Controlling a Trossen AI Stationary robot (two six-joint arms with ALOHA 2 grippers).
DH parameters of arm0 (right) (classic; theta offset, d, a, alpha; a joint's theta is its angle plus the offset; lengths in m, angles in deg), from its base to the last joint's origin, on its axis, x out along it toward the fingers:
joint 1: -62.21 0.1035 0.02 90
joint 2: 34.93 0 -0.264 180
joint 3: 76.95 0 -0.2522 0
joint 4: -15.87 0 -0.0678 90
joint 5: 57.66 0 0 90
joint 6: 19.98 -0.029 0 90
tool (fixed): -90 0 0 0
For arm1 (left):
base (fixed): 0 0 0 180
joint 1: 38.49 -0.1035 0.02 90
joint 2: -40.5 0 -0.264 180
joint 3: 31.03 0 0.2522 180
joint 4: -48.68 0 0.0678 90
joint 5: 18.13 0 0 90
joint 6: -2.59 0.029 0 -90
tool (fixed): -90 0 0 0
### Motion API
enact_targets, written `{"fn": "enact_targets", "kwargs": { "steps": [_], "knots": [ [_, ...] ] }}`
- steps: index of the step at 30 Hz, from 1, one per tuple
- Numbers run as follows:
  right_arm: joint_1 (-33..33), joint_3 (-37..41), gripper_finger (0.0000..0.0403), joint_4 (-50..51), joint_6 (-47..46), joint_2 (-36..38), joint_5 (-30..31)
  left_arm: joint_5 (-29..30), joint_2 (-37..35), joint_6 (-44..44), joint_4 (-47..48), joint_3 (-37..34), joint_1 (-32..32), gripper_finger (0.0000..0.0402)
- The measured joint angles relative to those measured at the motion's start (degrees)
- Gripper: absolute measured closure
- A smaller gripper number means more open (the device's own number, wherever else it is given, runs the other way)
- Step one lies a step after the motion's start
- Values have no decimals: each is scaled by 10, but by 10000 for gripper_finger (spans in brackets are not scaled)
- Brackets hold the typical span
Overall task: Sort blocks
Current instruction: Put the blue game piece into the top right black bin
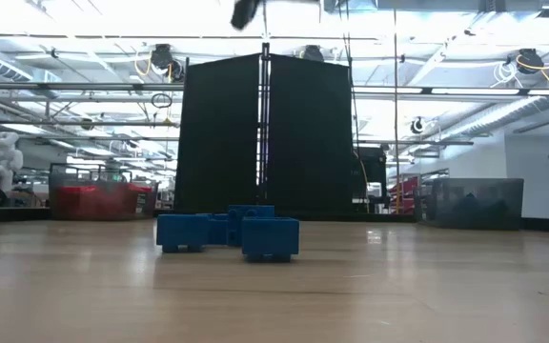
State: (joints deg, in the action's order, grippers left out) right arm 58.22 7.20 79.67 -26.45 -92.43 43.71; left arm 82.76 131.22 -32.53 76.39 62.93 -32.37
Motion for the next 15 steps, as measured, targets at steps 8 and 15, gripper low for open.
{"fn": "enact_targets", "kwargs": {
  "steps": [8, 15],
  "knots": [
    [136, 0, 147, -176, 161, -56, 60, -49, -89, -34, -177, 1, -5, 279],
    [185, 0, 147, -351, 323, -141, 140, -72, -93, -30, -282, 0, -1, 279]
  ]
}}
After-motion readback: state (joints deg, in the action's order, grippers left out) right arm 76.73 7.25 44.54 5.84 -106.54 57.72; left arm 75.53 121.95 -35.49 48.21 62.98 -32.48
